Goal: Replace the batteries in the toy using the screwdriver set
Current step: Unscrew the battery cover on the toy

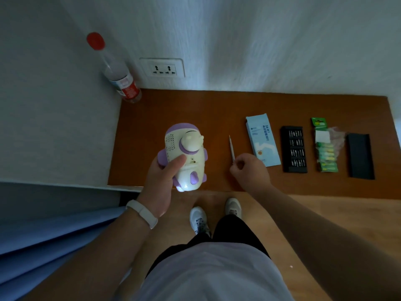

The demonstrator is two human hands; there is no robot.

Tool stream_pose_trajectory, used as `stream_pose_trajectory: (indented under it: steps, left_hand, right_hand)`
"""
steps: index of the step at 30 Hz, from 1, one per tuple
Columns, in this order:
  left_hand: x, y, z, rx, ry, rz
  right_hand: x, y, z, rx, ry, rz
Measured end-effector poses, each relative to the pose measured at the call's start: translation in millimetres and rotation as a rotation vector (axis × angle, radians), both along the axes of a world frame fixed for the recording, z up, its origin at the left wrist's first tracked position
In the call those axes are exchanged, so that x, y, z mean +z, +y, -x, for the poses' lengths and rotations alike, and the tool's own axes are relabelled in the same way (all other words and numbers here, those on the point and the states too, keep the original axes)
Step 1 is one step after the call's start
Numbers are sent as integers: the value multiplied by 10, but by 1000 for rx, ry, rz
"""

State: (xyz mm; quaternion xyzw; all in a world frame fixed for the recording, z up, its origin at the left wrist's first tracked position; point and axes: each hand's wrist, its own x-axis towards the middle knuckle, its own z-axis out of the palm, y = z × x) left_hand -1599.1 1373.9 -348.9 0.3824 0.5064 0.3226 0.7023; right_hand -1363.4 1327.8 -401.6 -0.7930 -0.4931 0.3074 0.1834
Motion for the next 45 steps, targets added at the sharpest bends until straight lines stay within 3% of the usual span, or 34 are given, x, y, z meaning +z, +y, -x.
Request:
stream_pose_trajectory:
  steps: [7, 23, 34, 39, 45]
  left_hand:
    - [-74, -43, 12, -13, -46, 30]
    - [-90, -44, -18, -34, -48, 41]
    - [303, -35, -189, 39, -37, -77]
    - [459, -1, -303, 92, -29, -121]
    - [636, 64, -405, 124, -58, -184]
  right_hand:
    - [-220, 79, 55, 182, -165, -55]
    - [-274, 44, 36, 135, -132, -65]
    - [849, -82, 95, 54, 88, -195]
    - [1380, -147, 249, 120, 121, -279]
    - [1667, -154, 358, 287, 22, -206]
